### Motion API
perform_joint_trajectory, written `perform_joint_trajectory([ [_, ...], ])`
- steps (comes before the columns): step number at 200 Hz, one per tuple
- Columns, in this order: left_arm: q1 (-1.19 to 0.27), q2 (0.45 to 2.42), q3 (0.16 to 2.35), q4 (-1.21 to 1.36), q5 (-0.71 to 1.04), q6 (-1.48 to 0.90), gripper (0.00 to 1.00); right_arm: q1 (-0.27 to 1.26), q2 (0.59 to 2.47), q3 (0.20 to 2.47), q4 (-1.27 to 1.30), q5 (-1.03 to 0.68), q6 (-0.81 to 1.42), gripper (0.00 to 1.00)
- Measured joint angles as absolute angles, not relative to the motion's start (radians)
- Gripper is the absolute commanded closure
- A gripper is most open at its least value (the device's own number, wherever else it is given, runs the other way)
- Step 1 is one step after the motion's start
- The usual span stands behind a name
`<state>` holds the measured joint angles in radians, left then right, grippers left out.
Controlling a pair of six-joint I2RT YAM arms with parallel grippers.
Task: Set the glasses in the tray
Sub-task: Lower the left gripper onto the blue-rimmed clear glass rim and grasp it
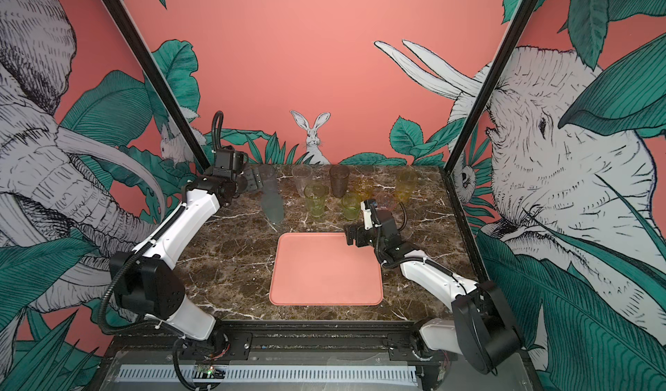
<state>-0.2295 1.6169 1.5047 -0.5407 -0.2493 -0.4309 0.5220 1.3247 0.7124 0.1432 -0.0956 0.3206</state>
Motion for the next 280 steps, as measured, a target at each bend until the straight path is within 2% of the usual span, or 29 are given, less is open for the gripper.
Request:
perform_joint_trajectory([
  [50, -0.188, 1.753, 1.615, -0.539, -0.213, -0.449, 0.16, 0.588, 1.381, 0.765, 0.107, -0.027, 0.252, 0.02],
  [192, -0.155, 2.094, 1.977, -0.651, -0.160, -0.451, 0.25, 0.609, 1.415, 0.787, 0.073, 0.016, 0.220, 0.02],
  [280, -0.139, 2.157, 2.017, -0.691, -0.130, -0.432, 0.58, 0.614, 1.435, 0.813, 0.042, 0.041, 0.217, 0.02],
])
